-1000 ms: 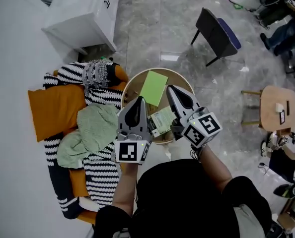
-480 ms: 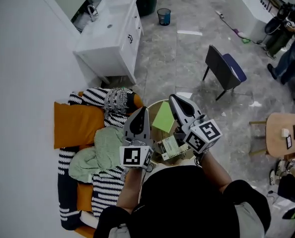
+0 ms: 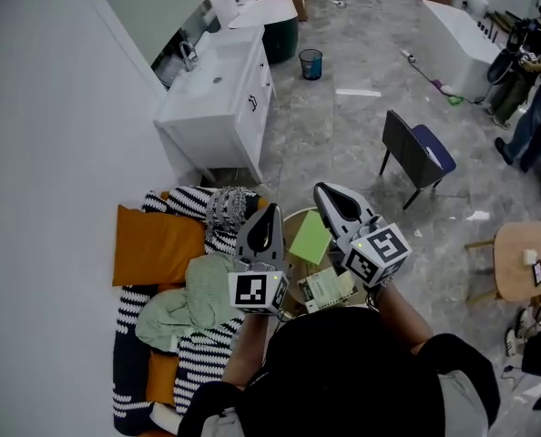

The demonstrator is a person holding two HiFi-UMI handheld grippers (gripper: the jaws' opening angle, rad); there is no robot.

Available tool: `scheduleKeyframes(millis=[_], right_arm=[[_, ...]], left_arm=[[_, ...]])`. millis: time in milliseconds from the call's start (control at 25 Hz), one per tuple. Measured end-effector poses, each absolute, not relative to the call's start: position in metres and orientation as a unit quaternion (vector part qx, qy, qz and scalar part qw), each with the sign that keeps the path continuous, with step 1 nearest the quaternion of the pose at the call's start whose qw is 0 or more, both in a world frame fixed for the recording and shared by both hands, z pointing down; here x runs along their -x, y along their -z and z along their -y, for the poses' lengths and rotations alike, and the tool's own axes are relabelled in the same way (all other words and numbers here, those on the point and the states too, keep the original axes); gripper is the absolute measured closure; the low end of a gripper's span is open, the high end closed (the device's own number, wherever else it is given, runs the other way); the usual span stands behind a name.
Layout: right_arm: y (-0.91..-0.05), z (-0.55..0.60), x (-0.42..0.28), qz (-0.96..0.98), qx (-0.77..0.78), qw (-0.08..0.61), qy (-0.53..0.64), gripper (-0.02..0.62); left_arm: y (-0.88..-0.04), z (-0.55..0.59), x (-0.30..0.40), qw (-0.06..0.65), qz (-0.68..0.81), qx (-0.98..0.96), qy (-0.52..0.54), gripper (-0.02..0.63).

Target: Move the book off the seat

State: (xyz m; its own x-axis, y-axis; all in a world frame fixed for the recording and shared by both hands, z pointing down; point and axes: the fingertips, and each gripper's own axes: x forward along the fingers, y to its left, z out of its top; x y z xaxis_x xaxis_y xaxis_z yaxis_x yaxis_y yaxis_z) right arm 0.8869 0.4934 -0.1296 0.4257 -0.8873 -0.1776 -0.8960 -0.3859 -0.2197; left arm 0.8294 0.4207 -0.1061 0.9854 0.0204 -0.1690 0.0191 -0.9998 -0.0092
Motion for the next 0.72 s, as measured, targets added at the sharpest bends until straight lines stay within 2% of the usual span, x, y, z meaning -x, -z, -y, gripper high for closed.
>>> scheduleKeyframes(millis=[720], right_arm=[[0.149, -0.517, -0.893, -0.520, 0.841, 0.138, -0.047, 0.581]], left_arm=[[0.130, -0.448, -0.848, 0.019, 0.050, 0.993, -0.109, 0.597]])
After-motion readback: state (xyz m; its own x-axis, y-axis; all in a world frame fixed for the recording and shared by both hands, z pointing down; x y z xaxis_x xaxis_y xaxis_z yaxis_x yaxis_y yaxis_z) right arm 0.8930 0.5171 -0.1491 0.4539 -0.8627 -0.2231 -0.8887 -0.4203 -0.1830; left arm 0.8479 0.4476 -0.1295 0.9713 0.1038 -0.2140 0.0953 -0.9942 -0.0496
